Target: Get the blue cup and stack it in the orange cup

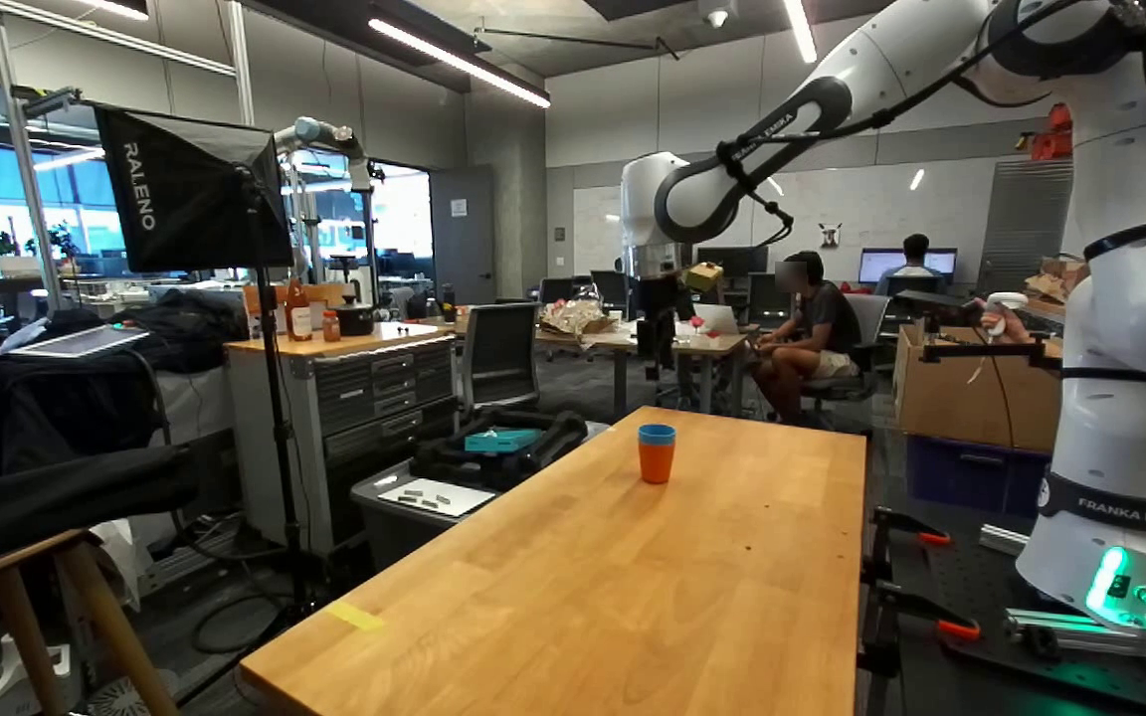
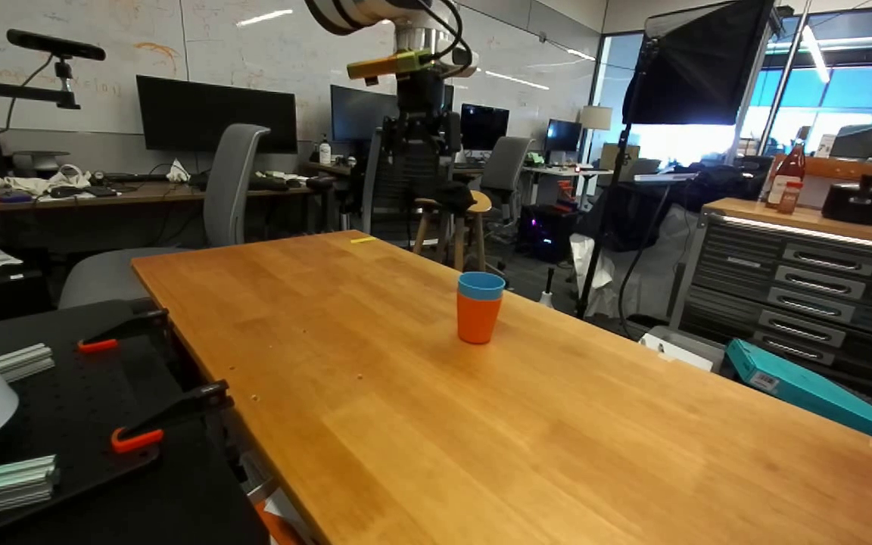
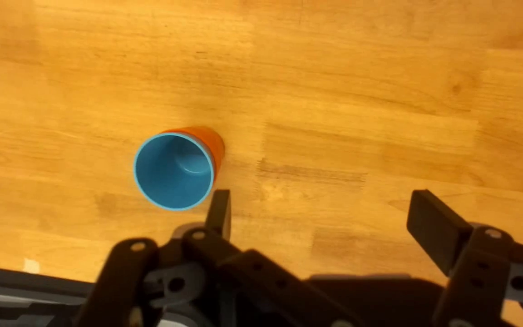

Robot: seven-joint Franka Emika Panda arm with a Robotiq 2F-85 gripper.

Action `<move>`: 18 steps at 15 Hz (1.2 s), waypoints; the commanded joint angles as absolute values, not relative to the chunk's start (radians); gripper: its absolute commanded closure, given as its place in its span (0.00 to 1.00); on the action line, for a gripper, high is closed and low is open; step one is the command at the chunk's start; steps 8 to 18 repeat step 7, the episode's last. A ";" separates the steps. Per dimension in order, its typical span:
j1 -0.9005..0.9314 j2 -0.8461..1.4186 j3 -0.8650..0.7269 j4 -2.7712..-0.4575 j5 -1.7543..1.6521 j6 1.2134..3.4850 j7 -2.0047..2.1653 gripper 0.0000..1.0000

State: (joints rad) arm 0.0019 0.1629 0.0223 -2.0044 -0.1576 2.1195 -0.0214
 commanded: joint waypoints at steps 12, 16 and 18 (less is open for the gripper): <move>0.008 0.160 0.016 -1.913 -0.159 2.023 -0.024 0.00; 0.008 0.160 0.016 -1.913 -0.159 2.023 -0.024 0.00; 0.008 0.160 0.016 -1.913 -0.159 2.023 -0.024 0.00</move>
